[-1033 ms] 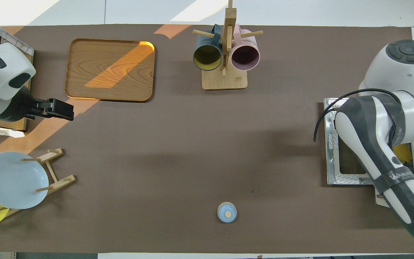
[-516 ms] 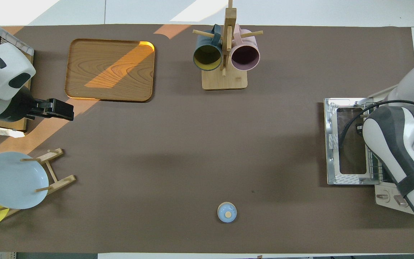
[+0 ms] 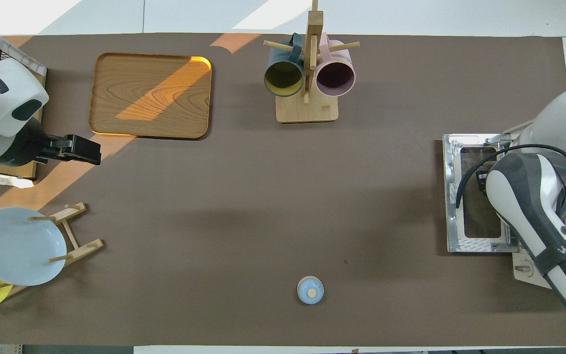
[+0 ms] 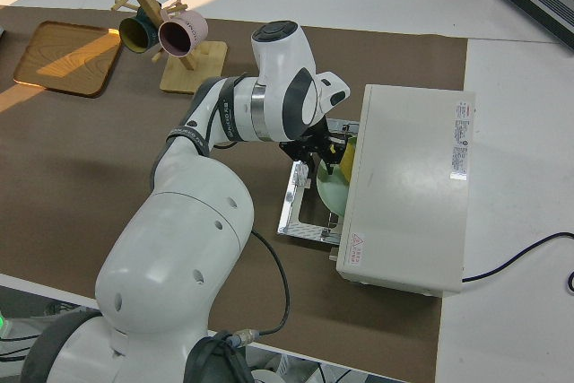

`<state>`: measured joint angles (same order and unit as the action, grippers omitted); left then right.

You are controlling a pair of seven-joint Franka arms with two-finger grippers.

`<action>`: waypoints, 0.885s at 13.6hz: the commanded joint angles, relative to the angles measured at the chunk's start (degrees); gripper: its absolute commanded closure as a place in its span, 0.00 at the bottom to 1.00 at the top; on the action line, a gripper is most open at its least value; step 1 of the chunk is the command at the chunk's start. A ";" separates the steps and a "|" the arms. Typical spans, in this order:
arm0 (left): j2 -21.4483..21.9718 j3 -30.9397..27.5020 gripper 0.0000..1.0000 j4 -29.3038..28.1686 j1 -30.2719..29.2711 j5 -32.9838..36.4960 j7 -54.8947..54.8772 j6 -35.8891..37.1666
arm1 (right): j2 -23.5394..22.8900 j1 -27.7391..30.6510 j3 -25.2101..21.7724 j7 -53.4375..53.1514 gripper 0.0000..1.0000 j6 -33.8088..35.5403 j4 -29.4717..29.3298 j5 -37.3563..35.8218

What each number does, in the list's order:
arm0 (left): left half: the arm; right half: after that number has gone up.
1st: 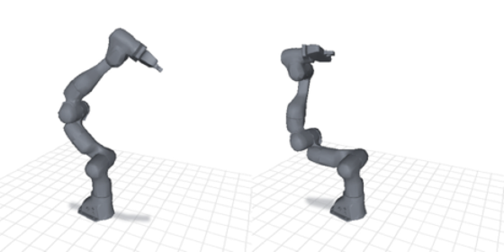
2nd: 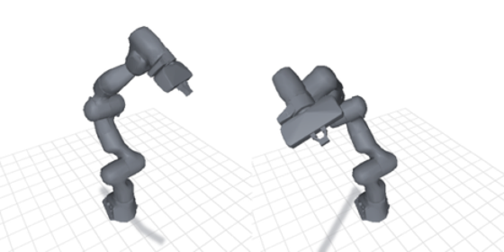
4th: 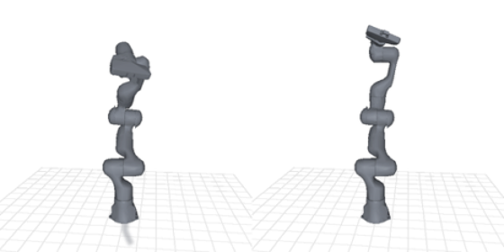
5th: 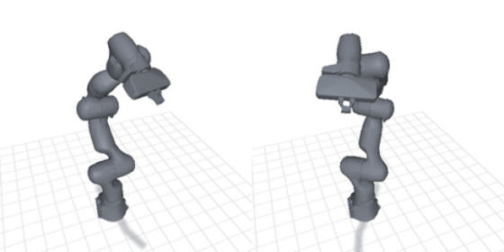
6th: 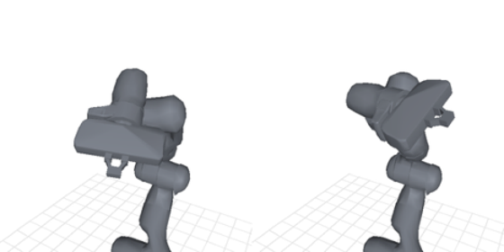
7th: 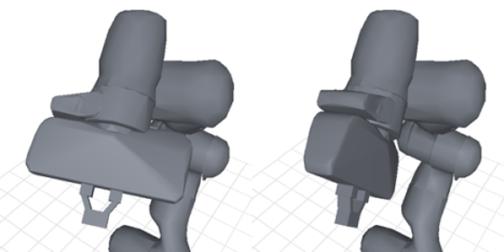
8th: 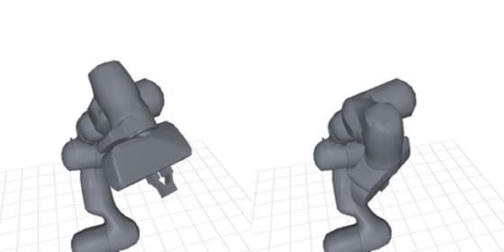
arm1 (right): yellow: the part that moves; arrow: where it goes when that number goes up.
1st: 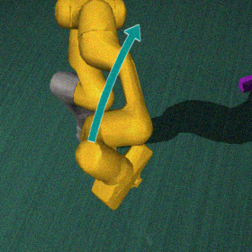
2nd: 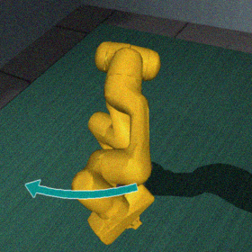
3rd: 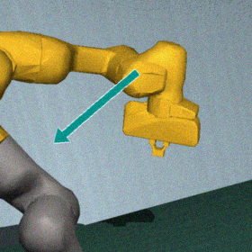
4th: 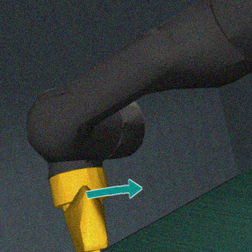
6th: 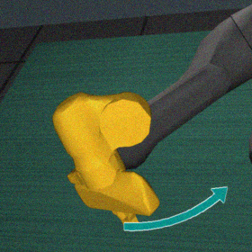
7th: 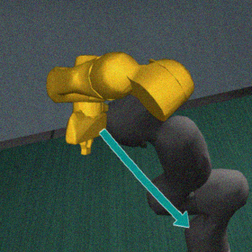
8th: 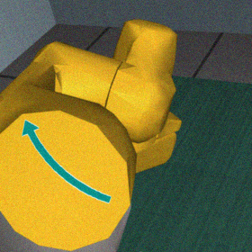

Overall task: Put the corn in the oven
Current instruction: 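Release the corn inside the oven and withdraw the right gripper, then push the oven door closed with the right gripper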

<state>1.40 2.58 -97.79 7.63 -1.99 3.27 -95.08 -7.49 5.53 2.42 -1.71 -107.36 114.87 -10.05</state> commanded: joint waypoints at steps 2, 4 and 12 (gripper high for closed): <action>0.80 0.40 0.00 -0.47 -0.77 -0.82 -0.55 -0.63 | 0.19 -5.86 0.30 -8.10 0.60 0.23 -1.49 1.97; 0.80 0.32 0.00 -0.47 -0.77 -0.82 -0.63 -0.63 | 0.19 -8.16 0.30 -12.51 0.83 -3.19 -0.62 4.41; 0.80 0.32 0.00 -0.47 -0.77 -0.82 -0.55 -0.63 | -1.39 -8.08 0.30 -14.02 1.00 -14.55 9.40 6.45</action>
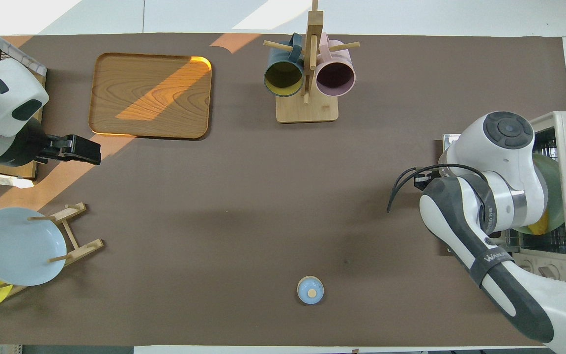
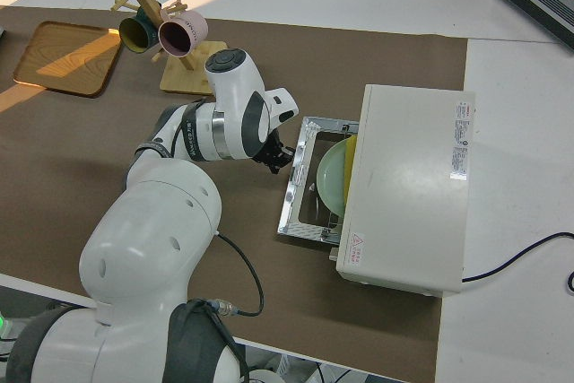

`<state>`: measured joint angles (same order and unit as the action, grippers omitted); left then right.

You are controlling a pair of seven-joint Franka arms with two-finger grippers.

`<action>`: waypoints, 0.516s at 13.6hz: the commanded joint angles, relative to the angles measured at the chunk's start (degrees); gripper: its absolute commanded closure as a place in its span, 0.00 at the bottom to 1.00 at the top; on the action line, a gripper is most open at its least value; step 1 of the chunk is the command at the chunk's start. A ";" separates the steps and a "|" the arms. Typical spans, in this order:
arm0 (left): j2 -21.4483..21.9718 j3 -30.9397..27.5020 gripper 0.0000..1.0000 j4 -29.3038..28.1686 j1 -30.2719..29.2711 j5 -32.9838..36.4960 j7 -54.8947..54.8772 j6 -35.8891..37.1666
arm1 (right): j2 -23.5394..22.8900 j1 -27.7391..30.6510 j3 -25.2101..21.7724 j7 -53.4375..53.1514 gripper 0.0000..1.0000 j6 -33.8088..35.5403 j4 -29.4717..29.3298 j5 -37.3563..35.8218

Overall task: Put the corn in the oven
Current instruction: 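Push the oven door closed with the right gripper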

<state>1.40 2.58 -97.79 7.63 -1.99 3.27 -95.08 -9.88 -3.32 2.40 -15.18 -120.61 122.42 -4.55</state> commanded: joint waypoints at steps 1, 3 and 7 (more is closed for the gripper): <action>0.88 0.40 0.00 -0.47 -0.77 -0.82 -0.55 -0.63 | 1.09 0.86 0.23 -0.47 1.00 -1.64 2.47 0.86; 0.80 0.40 0.00 -0.47 -0.77 -0.82 -0.55 -0.63 | 1.44 1.21 0.15 -0.29 1.00 -1.91 3.44 0.69; 0.80 0.32 0.00 -0.47 -0.77 -0.82 -0.55 -0.63 | 1.71 2.44 0.14 0.24 1.00 -2.79 4.85 -0.89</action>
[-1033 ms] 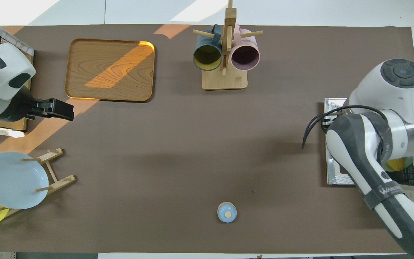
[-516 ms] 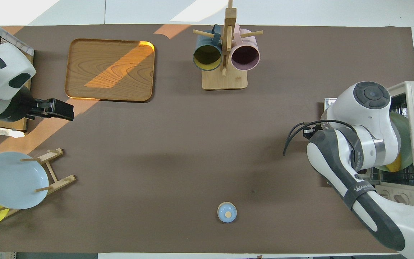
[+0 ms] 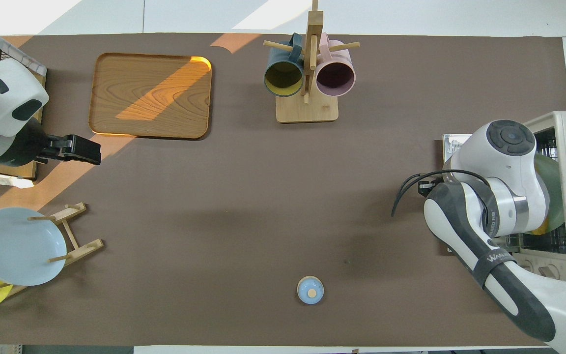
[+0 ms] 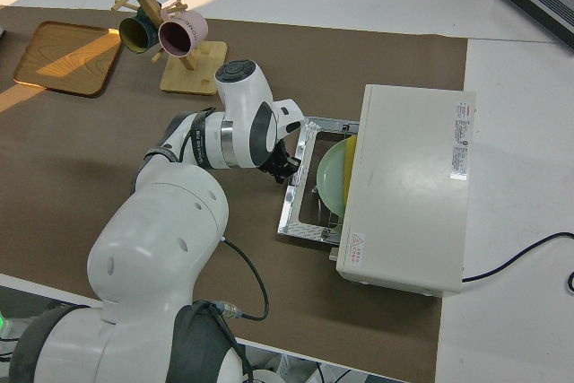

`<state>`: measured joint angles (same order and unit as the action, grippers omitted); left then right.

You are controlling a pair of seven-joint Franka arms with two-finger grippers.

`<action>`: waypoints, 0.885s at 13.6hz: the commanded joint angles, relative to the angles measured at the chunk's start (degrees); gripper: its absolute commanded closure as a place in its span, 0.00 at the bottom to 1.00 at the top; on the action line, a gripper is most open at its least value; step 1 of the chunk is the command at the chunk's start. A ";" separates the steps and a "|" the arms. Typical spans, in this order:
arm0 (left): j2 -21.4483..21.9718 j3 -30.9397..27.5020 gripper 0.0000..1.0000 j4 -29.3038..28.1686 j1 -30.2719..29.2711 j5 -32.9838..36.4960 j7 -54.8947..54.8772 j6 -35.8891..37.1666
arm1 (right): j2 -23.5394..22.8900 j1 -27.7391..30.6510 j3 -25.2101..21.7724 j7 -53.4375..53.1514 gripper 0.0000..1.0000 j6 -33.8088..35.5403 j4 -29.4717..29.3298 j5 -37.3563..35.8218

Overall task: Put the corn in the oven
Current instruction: 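Push the oven door closed with the right gripper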

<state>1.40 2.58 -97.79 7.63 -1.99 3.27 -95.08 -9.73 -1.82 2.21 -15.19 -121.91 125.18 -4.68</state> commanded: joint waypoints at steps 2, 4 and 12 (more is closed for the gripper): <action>0.80 0.32 0.00 -0.47 -0.77 -0.82 -0.55 -0.63 | 1.47 0.94 0.25 0.42 1.00 -1.14 1.65 -4.61; 0.80 0.32 0.00 -0.47 -0.77 -0.82 -0.55 -0.63 | 1.38 1.81 0.25 1.12 1.00 0.18 0.60 -10.06; 0.80 0.32 0.00 -0.47 -0.77 -0.82 -0.55 -0.63 | 1.82 3.93 -0.27 12.36 1.00 20.29 -14.77 -11.76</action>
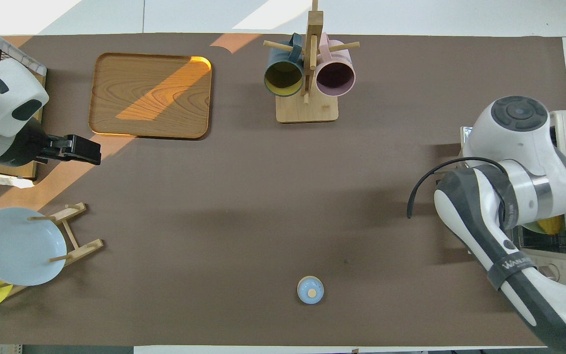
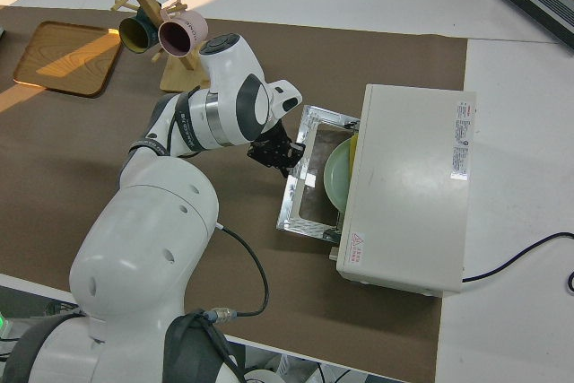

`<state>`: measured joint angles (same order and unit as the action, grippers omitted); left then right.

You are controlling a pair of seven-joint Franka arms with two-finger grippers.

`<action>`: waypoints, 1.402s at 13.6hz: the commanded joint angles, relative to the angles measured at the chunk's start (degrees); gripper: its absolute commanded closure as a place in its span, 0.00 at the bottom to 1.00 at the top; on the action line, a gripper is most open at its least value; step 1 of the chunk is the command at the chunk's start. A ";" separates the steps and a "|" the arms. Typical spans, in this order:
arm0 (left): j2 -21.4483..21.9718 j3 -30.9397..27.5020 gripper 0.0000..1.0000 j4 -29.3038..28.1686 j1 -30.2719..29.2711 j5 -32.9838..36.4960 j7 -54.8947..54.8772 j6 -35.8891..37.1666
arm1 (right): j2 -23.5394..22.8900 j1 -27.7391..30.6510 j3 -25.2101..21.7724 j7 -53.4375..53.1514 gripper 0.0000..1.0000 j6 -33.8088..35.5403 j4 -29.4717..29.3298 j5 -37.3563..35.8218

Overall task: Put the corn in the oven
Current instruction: 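Push the oven door closed with the right gripper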

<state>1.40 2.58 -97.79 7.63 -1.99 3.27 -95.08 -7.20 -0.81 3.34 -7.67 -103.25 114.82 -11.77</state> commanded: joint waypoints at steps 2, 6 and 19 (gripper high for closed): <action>0.80 0.40 0.00 -0.47 -0.77 -0.82 -0.55 -0.63 | 1.39 6.16 -1.49 10.45 1.00 3.14 -5.39 -4.75; 0.80 0.32 0.00 -0.47 -0.77 -0.82 -0.55 -0.63 | 2.45 7.23 -1.32 12.85 1.00 9.98 -10.31 -4.75; 0.88 0.40 0.00 -0.47 -0.77 -0.82 -0.55 -0.63 | 1.13 4.94 2.20 9.16 0.00 17.56 -25.79 11.86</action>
<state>1.40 2.58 -97.79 7.63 -1.99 3.27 -95.08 -5.21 3.49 5.30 2.60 -85.70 90.47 -1.24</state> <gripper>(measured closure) 0.000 0.374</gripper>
